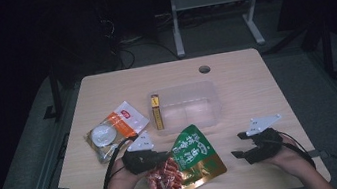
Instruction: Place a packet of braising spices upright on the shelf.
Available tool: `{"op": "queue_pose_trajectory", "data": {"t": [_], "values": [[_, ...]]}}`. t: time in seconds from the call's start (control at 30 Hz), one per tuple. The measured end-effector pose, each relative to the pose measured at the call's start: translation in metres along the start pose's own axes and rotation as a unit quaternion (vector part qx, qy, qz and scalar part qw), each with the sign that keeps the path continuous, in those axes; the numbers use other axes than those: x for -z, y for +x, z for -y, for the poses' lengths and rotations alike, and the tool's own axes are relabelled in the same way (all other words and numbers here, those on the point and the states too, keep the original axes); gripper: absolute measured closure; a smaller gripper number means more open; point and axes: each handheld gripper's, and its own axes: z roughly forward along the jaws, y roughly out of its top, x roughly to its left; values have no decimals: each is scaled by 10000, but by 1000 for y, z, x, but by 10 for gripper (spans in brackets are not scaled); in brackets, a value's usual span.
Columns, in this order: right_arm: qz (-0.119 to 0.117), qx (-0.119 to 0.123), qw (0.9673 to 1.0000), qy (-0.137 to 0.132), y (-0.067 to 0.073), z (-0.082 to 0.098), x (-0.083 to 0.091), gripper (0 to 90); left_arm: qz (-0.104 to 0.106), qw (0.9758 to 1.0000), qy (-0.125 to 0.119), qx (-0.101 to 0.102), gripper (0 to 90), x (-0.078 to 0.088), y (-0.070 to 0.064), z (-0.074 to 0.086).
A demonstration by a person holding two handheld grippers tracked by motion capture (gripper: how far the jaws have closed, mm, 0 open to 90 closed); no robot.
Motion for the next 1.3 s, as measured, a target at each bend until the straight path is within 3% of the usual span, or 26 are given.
{"op": "queue_pose_trajectory", "data": {"t": [0.23,0.47,0.63,0.97,1.3], "values": [[-288,-276,9987,-328,-2,-10,9,307,-301,9995,-115,25,893,16,4,-1],[-524,-206,9951,-808,0,-41,16,319,-471,9986,-201,124,893,27,7,2],[-745,-182,9908,-1112,2,-61,13,327,-567,9981,-222,71,893,31,7,1],[-1115,198,9873,-1117,15,-101,-19,334,-672,9971,-351,35,893,37,4,-1],[-1474,187,9834,-1043,18,-118,-49,400,-835,9944,-647,17,893,49,5,-2]]}}
